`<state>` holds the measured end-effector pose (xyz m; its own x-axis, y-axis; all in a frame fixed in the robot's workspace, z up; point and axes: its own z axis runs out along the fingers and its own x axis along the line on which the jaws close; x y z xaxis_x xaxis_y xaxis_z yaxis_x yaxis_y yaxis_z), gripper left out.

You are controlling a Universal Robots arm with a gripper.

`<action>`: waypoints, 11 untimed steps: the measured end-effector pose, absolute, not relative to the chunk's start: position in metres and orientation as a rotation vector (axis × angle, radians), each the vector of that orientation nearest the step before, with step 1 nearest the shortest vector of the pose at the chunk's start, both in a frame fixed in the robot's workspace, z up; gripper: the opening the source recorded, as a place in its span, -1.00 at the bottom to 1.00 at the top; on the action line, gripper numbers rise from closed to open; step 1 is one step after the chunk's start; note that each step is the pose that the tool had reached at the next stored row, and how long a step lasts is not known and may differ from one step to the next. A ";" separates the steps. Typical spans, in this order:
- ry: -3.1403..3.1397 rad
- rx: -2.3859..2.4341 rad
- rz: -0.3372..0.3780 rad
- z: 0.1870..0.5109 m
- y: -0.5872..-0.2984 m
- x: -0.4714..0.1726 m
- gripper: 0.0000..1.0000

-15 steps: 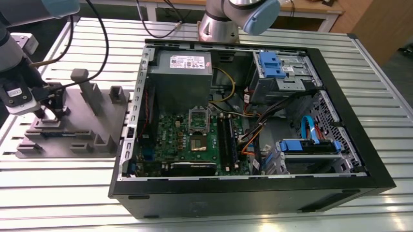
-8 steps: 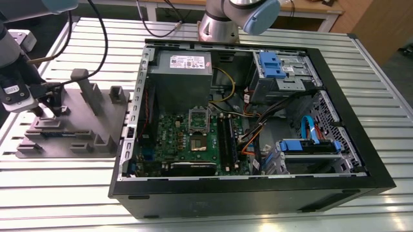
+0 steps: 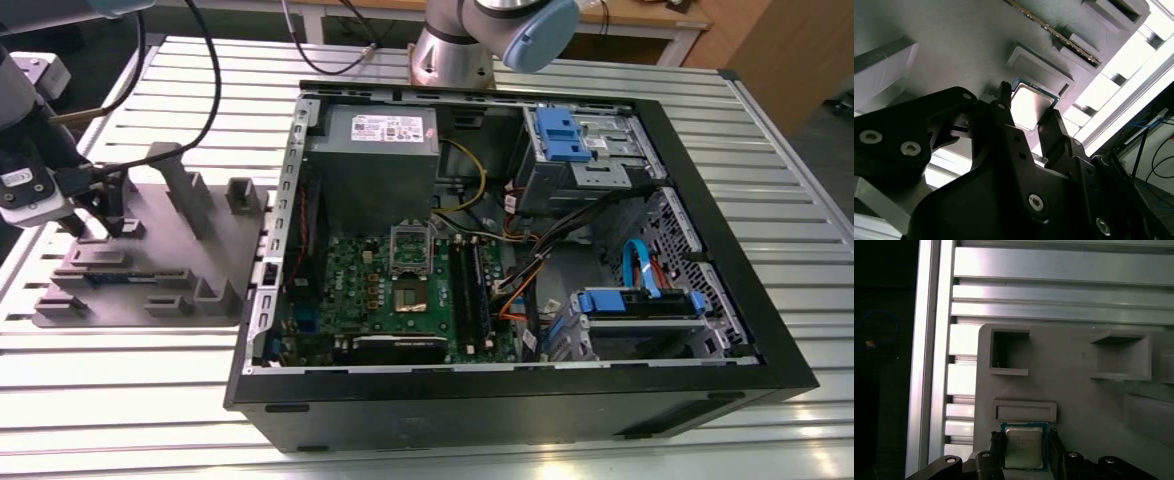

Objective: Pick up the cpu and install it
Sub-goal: 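Pick up the cpu and move it towards the insertion slot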

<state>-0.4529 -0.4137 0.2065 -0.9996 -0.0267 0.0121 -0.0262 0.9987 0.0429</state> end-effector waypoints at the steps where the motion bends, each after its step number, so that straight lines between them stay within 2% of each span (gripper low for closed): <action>1: -3.128 0.041 -0.067 0.207 -0.414 -0.453 -0.07; 11: -3.128 0.041 -0.067 0.206 -0.414 -0.453 -0.10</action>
<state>-0.4529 -0.4137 0.2065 -0.9996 -0.0267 0.0123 -0.0262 0.9987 0.0427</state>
